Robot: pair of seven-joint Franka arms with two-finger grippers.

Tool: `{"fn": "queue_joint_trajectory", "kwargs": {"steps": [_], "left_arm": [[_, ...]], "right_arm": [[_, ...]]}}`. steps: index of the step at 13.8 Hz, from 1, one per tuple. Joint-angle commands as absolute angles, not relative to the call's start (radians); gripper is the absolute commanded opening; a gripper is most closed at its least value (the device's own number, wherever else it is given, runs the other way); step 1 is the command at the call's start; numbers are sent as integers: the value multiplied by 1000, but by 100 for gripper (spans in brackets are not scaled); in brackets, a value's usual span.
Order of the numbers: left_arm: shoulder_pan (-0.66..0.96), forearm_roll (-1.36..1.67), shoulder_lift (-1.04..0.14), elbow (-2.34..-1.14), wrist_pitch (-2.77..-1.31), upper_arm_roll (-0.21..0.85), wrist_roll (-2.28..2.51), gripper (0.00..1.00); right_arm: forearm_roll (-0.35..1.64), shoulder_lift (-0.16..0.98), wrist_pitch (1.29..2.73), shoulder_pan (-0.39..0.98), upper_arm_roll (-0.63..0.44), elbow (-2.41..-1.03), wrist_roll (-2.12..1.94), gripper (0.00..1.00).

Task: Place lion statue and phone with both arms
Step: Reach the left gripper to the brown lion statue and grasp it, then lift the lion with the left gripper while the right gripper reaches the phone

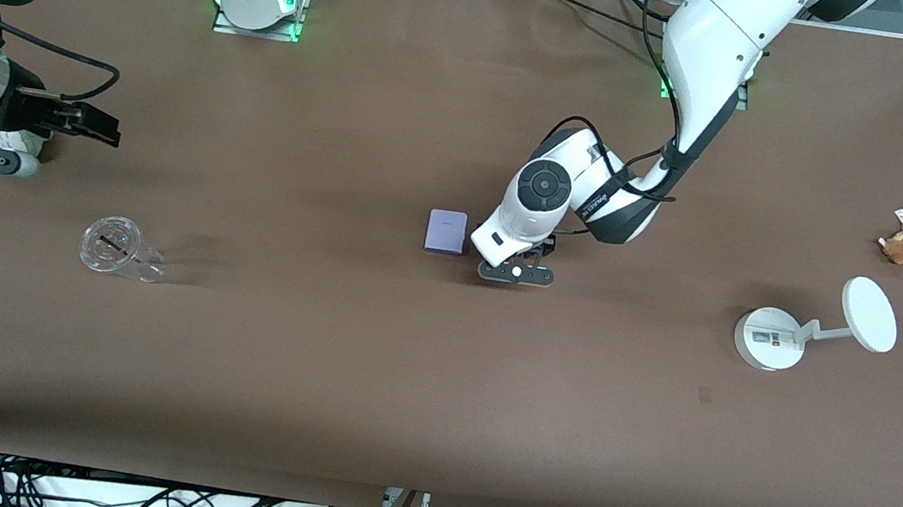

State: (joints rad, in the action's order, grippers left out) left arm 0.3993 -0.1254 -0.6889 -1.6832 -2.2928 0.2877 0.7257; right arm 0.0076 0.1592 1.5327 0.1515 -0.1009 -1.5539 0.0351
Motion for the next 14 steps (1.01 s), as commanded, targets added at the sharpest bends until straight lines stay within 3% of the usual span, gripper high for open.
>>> {"fn": "queue_joint_trajectory", "kwargs": {"steps": [1,4,7,10,14], "left_arm": [[413,-153,-693,-1666,-2284,279,735,18],[400,-155,-678,-1664,-2243,278,727,17],[361,-153,-611,-1649,-2111,268,652,15],[241,-153,-542,-1649,-1975,270,438,16],[42,-155,-511,-1651,-1911,268,113,16]], "right_arm": [[8,176,1528,175,-100,-1528,49,100],[12,195,1545,189,-100,-1528,49,100],[21,236,1612,242,-98,-1529,54,100],[26,300,1696,311,-98,-1529,116,100],[26,403,1811,429,-98,-1529,253,100]]}}
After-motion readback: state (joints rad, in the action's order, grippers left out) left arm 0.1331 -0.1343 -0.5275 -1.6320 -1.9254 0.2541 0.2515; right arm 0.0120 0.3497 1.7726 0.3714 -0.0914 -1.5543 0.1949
